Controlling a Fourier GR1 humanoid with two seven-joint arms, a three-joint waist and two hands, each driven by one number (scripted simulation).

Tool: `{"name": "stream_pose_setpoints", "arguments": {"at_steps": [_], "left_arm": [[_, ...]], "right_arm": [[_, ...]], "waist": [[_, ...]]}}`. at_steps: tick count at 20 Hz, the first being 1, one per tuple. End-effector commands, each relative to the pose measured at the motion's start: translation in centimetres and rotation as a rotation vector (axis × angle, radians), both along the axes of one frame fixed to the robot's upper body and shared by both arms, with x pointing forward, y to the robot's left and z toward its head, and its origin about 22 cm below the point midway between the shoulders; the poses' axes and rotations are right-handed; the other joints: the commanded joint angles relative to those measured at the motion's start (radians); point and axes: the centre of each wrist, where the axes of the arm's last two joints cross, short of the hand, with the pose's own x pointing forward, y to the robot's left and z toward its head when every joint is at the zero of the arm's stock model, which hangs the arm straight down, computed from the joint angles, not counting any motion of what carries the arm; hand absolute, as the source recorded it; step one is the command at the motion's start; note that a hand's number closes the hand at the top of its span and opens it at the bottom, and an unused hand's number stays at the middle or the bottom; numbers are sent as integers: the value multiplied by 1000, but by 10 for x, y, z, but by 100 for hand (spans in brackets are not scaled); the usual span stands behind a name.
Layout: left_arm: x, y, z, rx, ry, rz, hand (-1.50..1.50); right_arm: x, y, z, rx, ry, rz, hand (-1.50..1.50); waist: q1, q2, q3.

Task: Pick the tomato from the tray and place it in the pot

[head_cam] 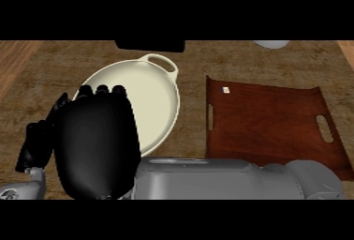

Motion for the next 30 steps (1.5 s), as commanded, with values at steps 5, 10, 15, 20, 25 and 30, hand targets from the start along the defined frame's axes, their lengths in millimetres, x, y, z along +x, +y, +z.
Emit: {"name": "stream_pose_setpoints", "arguments": {"at_steps": [5, 10, 15, 20, 25, 30], "left_arm": [[-7, 8, -3, 7, -1, 19, 0], [-1, 11, 6, 6, -16, 31, 0], [-10, 17, -1, 4, -27, 36, 0], [-6, 5, -1, -3, 0, 2, 0], [0, -4, 7, -6, -25, -8, 0], [6, -6, 3, -4, -29, -21, 0]], "right_arm": [[20, 10, 5, 218, 26, -157, 150], [50, 15, 9, 214, 29, -184, 150], [89, 7, -1, 207, 36, -174, 150], [123, 0, -18, 156, 53, -210, 150], [154, -15, -34, 33, 52, -248, 150], [165, -35, -57, 230, 176, -255, -150]], "waist": [[-16, 11, 1], [-12, 17, 0], [-26, 19, 1], [-9, 25, 1], [14, 34, 0], [25, 42, 1]]}}
